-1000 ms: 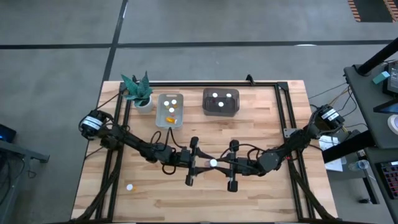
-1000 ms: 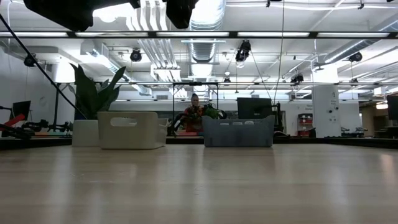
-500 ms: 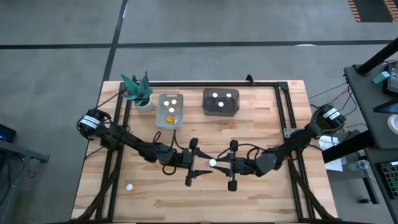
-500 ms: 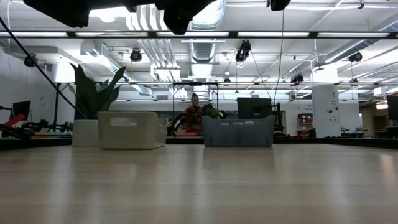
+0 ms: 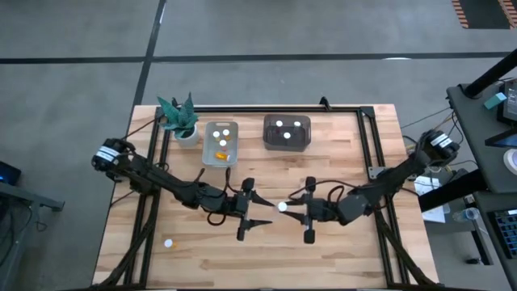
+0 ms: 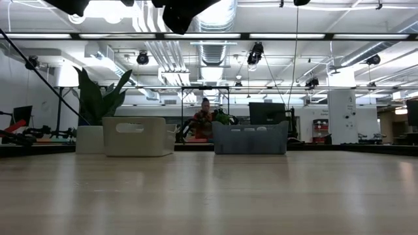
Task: Pick and place medicine bottles into bin by pill shape (circle, oval)
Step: Put the pink tablet bottle into the gray bin
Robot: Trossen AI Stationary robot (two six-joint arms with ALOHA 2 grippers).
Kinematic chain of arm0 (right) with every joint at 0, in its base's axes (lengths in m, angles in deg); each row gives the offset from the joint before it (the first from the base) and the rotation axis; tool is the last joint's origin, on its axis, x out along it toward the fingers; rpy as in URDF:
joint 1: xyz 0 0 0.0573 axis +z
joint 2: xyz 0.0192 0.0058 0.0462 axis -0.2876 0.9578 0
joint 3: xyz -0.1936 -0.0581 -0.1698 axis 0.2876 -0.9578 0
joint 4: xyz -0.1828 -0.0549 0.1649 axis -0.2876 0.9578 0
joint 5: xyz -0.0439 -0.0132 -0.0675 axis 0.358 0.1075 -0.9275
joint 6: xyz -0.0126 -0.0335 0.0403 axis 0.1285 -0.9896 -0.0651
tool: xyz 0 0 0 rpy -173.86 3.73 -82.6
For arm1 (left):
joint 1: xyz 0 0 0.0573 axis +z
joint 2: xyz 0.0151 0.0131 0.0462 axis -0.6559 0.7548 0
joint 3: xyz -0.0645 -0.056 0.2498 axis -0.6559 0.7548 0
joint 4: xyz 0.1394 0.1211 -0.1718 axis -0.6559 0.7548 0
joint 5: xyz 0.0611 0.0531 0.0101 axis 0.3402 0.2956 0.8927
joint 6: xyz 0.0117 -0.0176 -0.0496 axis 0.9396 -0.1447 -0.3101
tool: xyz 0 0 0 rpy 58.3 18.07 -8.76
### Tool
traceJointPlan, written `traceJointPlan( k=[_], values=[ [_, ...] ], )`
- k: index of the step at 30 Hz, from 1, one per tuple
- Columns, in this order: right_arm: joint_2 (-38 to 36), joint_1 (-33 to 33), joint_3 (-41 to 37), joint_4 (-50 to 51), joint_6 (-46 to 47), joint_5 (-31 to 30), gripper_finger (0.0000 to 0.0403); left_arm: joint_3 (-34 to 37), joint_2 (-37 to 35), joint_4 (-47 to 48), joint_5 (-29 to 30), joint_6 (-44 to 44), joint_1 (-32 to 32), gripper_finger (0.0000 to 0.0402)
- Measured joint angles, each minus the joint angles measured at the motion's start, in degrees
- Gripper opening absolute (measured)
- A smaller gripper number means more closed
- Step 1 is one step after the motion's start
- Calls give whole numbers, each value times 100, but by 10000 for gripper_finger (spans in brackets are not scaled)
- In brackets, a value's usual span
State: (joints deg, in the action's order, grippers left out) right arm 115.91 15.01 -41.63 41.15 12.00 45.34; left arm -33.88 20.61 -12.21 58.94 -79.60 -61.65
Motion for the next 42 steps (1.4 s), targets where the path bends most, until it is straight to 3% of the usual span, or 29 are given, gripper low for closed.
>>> traceJointPlan(
  k=[8, 14, 22, 37, 42],
  values=[
    [-590, -1, 0, 1551, 826, 11, 77, 2, -153, 211, 32, -1, 4, 225],
    [-702, -7, 0, 2456, 1496, 9, 77, -55, -79, 6, 466, -15, 10, 224],
    [-569, -39, -2, 2518, 1595, 7, 77, -163, 423, -782, 509, -141, 223, 223],
    [-563, -81, -2, 2563, 1591, -2, 77, -914, 1150, -829, 393, -98, 358, 223],
    [-563, -81, -2, 2571, 1562, -2, 77, -978, 1170, -832, 393, -96, 361, 198]
  ],
)
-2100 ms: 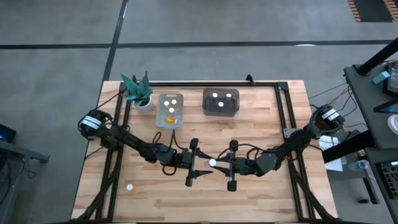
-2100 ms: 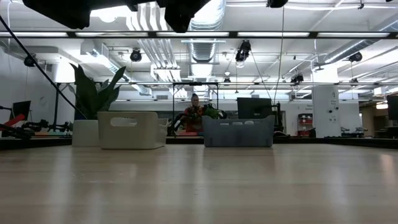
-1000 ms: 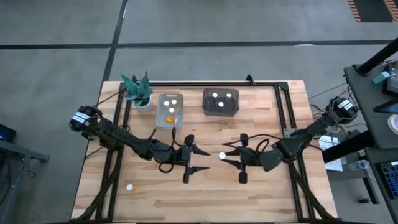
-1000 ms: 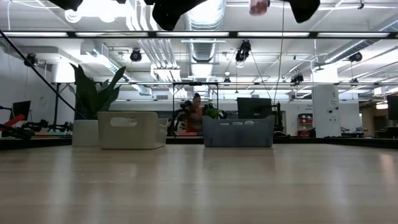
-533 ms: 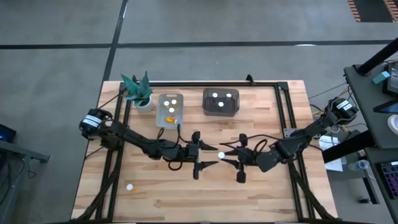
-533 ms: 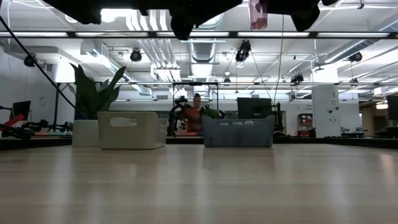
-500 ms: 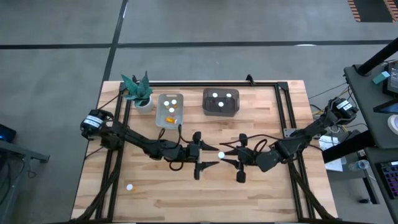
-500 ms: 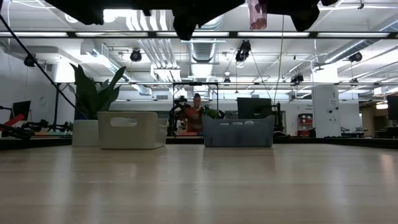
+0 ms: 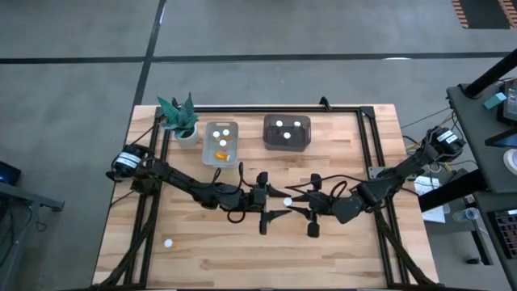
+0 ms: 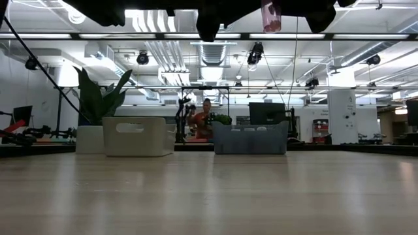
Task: Pick and place medicine bottles into bin by pill shape (circle, oval)
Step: Put the pink tablet bottle into the gray bin
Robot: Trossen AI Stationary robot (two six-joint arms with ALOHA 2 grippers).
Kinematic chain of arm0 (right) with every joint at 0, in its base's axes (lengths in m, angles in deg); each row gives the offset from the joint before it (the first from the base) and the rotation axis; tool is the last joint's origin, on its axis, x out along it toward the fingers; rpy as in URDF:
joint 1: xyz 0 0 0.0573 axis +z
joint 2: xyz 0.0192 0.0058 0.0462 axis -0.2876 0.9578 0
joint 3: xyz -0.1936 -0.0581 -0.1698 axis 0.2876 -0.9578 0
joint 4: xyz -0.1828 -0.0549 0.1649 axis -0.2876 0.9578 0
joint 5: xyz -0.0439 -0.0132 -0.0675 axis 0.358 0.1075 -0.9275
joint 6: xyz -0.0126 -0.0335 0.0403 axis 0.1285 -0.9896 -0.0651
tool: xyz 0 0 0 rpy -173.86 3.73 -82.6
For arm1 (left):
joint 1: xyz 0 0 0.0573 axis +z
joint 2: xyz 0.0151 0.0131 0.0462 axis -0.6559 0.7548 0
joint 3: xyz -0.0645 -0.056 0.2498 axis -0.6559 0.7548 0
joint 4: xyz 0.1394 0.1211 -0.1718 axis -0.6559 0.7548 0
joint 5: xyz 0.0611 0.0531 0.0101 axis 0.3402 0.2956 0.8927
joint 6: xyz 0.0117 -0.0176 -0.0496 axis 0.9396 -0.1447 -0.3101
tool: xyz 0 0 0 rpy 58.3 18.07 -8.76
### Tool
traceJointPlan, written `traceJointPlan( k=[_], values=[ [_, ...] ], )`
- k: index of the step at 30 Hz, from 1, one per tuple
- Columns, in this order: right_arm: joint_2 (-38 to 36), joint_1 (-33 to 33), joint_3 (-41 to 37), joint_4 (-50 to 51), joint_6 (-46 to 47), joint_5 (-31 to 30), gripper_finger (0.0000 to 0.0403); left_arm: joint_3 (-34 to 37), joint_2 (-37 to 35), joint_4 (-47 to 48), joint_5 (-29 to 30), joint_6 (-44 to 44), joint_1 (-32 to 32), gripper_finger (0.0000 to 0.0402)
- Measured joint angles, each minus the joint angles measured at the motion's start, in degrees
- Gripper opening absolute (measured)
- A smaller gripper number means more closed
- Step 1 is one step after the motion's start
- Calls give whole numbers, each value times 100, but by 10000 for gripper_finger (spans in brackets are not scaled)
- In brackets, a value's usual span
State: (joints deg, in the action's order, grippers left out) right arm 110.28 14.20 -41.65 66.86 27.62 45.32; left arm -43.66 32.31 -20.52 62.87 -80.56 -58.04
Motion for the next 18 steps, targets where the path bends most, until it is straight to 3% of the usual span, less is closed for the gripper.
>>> traceJointPlan(
  k=[10, 18],
  values=[
    [0, 4, 0, 0, -40, 15, 77, -1, 0, 10, 5, -49, 13, 104],
    [2, 4, 0, -26, -72, 12, 78, -1, -1, 30, 2, -50, 13, 95]
  ],
)
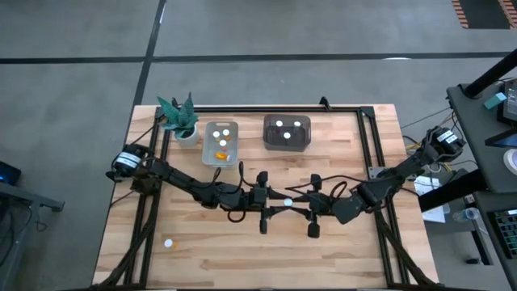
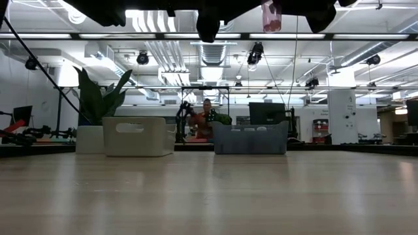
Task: Pick and place medicine bottles into bin by pill shape (circle, oval)
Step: Put the pink tablet bottle into the gray bin
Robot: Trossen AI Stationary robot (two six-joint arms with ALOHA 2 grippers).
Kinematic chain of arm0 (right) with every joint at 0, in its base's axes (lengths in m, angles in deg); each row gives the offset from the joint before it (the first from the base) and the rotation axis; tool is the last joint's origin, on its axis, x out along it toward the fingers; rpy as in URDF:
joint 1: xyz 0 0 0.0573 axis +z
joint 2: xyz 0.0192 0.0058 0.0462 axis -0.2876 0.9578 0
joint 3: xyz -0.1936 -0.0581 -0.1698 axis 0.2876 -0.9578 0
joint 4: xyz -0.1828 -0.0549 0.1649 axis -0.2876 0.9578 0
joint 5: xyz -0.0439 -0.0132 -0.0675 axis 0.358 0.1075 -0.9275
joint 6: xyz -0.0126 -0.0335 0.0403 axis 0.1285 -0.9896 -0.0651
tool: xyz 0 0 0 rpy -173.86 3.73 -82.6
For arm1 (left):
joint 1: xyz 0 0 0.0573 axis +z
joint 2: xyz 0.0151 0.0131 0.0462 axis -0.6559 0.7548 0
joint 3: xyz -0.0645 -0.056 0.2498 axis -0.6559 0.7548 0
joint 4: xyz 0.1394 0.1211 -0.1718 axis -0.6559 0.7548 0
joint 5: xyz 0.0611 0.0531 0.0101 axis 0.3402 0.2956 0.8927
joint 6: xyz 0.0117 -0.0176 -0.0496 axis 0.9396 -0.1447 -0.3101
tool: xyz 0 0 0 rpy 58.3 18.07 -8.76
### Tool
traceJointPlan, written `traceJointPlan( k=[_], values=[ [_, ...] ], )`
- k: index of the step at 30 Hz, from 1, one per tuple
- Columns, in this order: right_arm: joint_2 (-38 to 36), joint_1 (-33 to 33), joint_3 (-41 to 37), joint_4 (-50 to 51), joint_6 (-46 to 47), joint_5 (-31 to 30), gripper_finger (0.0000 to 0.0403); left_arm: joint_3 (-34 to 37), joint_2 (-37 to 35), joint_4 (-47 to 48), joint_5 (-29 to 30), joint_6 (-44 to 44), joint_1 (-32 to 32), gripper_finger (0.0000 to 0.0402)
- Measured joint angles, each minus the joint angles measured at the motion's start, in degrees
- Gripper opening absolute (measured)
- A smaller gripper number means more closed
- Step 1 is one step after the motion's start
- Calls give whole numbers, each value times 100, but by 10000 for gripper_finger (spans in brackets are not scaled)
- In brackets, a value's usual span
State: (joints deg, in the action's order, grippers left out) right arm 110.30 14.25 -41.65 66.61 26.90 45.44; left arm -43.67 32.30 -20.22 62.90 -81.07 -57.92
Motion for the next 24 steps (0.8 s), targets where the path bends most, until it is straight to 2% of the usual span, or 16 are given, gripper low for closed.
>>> traceJointPlan(
  k=[3, 10, 13, 17, 24],
  values=[
    [0, 0, 0, -20, -4, 1, 93, 0, -4, -2, 0, 2, -2, 95],
    [-1, 0, 0, -120, 28, -16, 178, 9, -6, 14, -17, 5, -4, 95],
    [-44, 0, 0, -108, 66, -16, 202, 24, -18, 17, -22, 6, -4, 95],
    [-190, 0, 0, -17, 57, -12, 216, 27, -54, 9, -20, 9, -2, 95],
    [-696, 0, 0, 418, 50, -12, 215, 35, -269, 349, 25, 28, 48, 95]
  ],
)
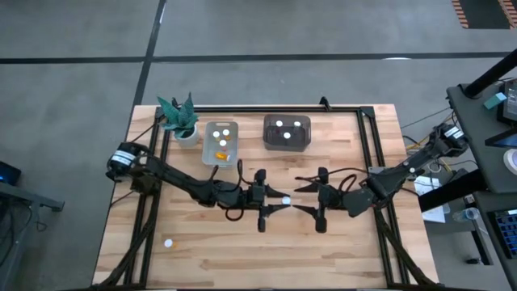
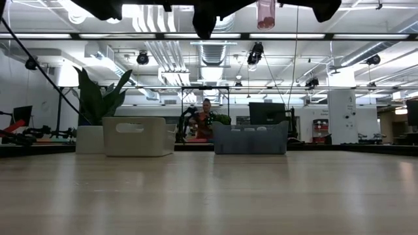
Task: Pick and place medicine bottles into bin by pill shape (circle, oval)
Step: Put the pink tablet bottle into the gray bin
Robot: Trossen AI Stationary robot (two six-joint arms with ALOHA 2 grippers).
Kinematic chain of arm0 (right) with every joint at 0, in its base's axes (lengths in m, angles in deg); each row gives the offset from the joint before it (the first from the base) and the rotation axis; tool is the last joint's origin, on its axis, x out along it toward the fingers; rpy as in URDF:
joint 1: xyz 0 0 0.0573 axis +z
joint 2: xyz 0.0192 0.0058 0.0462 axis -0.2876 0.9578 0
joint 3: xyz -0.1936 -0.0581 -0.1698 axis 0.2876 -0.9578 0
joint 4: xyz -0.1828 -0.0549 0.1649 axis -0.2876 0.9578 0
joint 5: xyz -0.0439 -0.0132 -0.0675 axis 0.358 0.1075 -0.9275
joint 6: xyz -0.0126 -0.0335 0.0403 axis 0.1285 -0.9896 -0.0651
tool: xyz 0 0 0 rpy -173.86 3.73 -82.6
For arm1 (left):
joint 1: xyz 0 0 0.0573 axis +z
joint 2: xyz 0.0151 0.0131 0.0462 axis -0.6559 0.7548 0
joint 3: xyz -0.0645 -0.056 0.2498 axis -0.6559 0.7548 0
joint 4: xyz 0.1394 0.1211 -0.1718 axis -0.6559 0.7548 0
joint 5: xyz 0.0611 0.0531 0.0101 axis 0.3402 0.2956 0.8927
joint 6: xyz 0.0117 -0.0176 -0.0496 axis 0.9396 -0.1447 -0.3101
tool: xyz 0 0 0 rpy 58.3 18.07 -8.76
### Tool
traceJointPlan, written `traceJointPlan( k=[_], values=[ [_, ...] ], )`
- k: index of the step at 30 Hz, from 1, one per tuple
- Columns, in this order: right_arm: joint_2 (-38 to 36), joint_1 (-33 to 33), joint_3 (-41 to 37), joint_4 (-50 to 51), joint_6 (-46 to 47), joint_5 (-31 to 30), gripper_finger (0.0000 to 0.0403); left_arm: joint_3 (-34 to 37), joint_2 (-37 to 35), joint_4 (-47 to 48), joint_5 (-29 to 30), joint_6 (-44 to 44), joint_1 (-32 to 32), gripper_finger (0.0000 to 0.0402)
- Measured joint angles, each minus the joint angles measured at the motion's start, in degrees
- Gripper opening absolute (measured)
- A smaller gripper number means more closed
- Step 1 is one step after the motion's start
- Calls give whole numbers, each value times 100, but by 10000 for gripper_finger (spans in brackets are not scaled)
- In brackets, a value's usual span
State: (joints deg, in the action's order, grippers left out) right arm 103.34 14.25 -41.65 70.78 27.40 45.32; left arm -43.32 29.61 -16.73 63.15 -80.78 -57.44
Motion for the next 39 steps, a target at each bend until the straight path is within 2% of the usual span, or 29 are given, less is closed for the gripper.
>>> traceJointPlan(
  k=[4, 8, 11, 16, 19, 22, 25, 29, 32, 36, 39],
  values=[
    [-245, 0, 2, 337, -8, -2, 215, 2, -229, 518, 101, 2, 76, 95],
    [-409, -22, 2, 701, -48, -43, 215, 1, -536, 1357, 621, -23, 155, 95],
    [-466, -28, 2, 972, -56, -306, 215, 0, -764, 2183, 1015, -161, 239, 95],
    [-535, -55, 2, 1437, -172, -956, 215, -12, -1221, 4119, 1889, -593, 441, 95],
    [-595, -129, 2, 1712, -198, -1049, 215, -11, -1549, 5580, 2290, -1246, 717, 95],
    [-615, -209, -7, 1800, -224, -1056, 215, -2, -1791, 6957, 2305, -2088, 1169, 95],
    [-618, -296, -86, 1806, -316, -1055, 215, 3, -1837, 7686, 2275, -2449, 1600, 95],
    [-619, -474, -205, 1801, -444, -1048, 215, 4, -1701, 7706, 2078, -1826, 2008, 95],
    [-619, -603, -279, 1798, -440, -1046, 215, 4, -1524, 7730, 1628, -1102, 2249, 95],
    [-620, -694, -357, 1800, -437, -1036, 215, 7, -1470, 7777, 1040, -335, 2401, 96],
    [-620, -708, -365, 1793, -409, -1036, 215, 7, -1468, 7929, 883, -126, 2435, 96]
  ],
)
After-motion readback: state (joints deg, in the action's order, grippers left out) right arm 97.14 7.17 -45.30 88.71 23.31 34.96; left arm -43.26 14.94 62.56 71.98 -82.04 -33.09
